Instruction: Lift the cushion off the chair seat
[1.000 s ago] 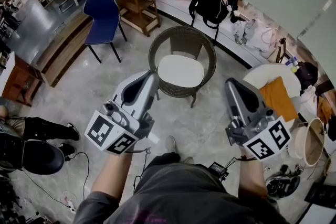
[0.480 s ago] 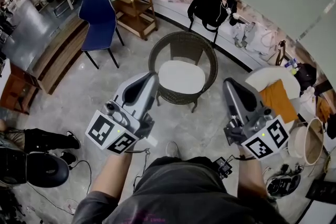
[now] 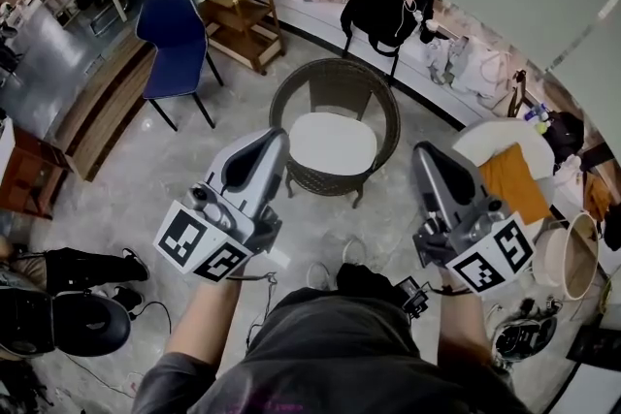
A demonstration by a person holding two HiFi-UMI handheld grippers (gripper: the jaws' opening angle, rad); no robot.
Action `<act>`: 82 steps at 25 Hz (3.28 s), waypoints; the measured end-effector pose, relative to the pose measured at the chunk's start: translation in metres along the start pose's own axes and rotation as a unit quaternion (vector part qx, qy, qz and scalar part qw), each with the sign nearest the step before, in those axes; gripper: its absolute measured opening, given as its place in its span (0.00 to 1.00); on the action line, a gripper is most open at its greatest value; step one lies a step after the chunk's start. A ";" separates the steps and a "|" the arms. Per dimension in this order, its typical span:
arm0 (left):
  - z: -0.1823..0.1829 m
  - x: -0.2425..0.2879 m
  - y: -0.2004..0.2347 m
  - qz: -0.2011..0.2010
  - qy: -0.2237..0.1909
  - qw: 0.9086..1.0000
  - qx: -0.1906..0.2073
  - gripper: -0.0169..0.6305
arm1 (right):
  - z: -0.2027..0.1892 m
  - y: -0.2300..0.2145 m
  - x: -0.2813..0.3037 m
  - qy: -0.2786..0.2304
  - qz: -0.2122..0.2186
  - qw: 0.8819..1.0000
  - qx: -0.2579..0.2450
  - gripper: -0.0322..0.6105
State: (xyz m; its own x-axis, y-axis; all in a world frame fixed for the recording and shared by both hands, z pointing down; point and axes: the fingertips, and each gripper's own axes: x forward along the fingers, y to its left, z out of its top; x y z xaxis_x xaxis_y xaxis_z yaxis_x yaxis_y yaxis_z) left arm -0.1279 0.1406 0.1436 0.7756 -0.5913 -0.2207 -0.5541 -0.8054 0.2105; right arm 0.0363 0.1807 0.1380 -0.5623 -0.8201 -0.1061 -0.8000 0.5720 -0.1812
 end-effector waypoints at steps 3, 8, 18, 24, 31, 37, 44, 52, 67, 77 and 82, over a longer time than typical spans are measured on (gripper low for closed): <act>-0.006 0.010 0.008 0.002 0.005 1.000 -0.001 0.04 | -0.005 -0.014 0.007 0.000 -0.002 1.000 0.006 0.07; -0.018 0.033 0.031 0.011 0.012 1.000 -0.010 0.04 | -0.016 -0.045 0.028 0.008 0.002 1.000 0.021 0.07; -0.052 0.105 0.082 0.037 0.031 0.998 -0.030 0.04 | -0.042 -0.125 0.079 0.039 0.019 0.998 0.045 0.07; -0.086 0.150 0.109 0.057 0.061 0.996 -0.041 0.04 | -0.060 -0.184 0.106 0.061 0.025 0.996 0.060 0.07; -0.142 0.182 0.154 0.089 0.093 0.990 -0.056 0.04 | -0.110 -0.240 0.140 0.102 0.032 0.991 0.076 0.07; -0.204 0.193 0.197 0.108 0.137 0.982 -0.069 0.04 | -0.170 -0.280 0.165 0.138 0.019 0.986 0.092 0.07; -0.285 0.194 0.255 0.111 0.173 0.973 -0.104 0.16 | -0.249 -0.319 0.186 0.186 -0.016 0.978 0.095 0.07; -0.396 0.150 0.321 0.152 0.239 0.948 -0.148 0.27 | -0.360 -0.356 0.203 0.262 -0.052 0.959 0.093 0.19; -0.592 0.054 0.373 0.232 0.344 0.869 -0.270 0.52 | -0.575 -0.415 0.219 0.430 -0.072 0.898 0.061 0.38; -0.658 0.026 0.383 0.248 0.372 0.843 -0.299 0.59 | -0.643 -0.438 0.215 0.472 -0.079 0.877 0.052 0.41; -0.693 0.009 0.386 0.255 0.384 0.827 -0.322 0.60 | -0.688 -0.449 0.204 0.513 -0.076 0.854 0.044 0.42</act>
State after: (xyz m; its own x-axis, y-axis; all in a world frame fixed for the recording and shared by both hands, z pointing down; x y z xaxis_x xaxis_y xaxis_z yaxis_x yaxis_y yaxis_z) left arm -0.1257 -0.1469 0.8825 0.5908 -0.4480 0.6710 -0.7845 -0.1246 0.6075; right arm 0.1365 -0.2318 0.8703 -0.3762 -0.4123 0.8297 -0.8871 0.4189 -0.1941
